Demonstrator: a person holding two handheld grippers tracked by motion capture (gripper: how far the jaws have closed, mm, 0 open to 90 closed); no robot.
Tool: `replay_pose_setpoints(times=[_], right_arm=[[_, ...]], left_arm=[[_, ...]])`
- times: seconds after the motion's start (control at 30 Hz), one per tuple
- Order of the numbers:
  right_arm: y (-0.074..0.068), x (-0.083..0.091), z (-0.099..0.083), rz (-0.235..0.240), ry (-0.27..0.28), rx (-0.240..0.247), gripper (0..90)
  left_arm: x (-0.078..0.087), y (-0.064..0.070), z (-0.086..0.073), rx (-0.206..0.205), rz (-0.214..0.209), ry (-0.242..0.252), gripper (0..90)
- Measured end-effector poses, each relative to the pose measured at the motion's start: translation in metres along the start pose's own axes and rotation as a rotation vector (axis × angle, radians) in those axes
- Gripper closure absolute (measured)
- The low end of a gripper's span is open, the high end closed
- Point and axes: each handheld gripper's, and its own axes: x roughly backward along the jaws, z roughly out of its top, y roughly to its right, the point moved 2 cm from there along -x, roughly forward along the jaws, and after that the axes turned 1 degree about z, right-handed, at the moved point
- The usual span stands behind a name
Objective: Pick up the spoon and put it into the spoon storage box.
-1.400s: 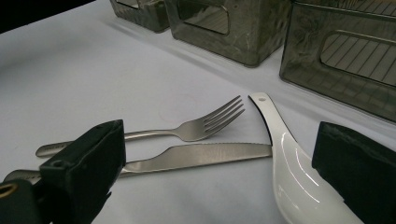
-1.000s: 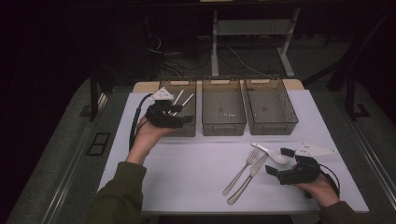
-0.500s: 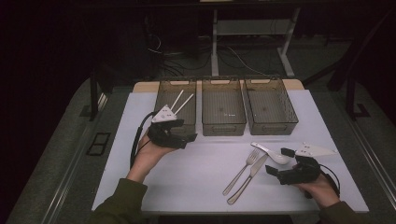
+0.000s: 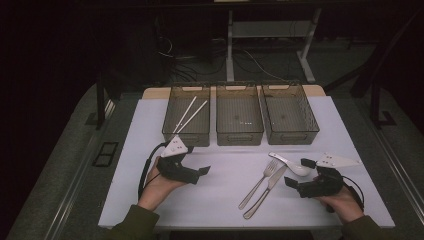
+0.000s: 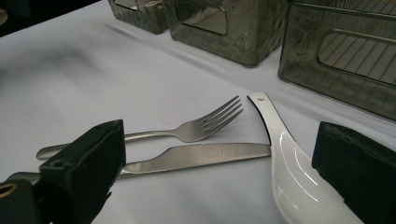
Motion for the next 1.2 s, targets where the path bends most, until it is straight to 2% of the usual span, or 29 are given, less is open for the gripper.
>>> replay_pose_setpoints(times=[0.07, 0.33, 0.4, 0.47, 0.63, 0.73, 0.87, 1.03, 1.2], right_arm=[[-0.001, 0.0, 0.0, 0.001, 0.001, 0.0, 2.9], [-0.001, 0.001, 0.0, 0.006, -0.004, 0.001, 2.9], [-0.001, 0.001, 0.0, 0.007, -0.008, -0.002, 3.0], [-0.001, 0.001, 0.0, 0.01, -0.015, 0.0, 3.0], [0.0, 0.006, 0.002, 0.024, -0.049, 0.005, 2.9], [0.001, 0.011, 0.004, 0.023, -0.047, 0.004, 3.0], [0.006, 0.011, 0.004, -0.005, -0.076, -0.003, 3.0], [0.009, 0.012, 0.006, -0.01, -0.081, -0.005, 3.0], [0.016, 0.012, 0.004, -0.038, -0.101, -0.012, 5.2]], left_arm=[[0.0, 0.003, -0.007, 0.0, 0.0, -0.011, 4.4], [0.004, 0.009, -0.028, 0.013, -0.008, -0.002, 0.0], [0.002, 0.011, -0.032, 0.022, -0.027, -0.015, 0.0], [0.0, 0.015, -0.035, 0.014, -0.038, -0.029, 0.0], [-0.003, 0.016, -0.035, -0.011, -0.046, -0.045, 0.0], [-0.002, 0.016, -0.035, -0.01, -0.05, -0.036, 0.0], [-0.002, 0.015, -0.035, -0.01, -0.059, -0.035, 0.0], [-0.003, 0.016, -0.035, -0.016, -0.068, -0.039, 0.0], [-0.004, 0.016, -0.035, -0.014, -0.069, -0.036, 0.0]])
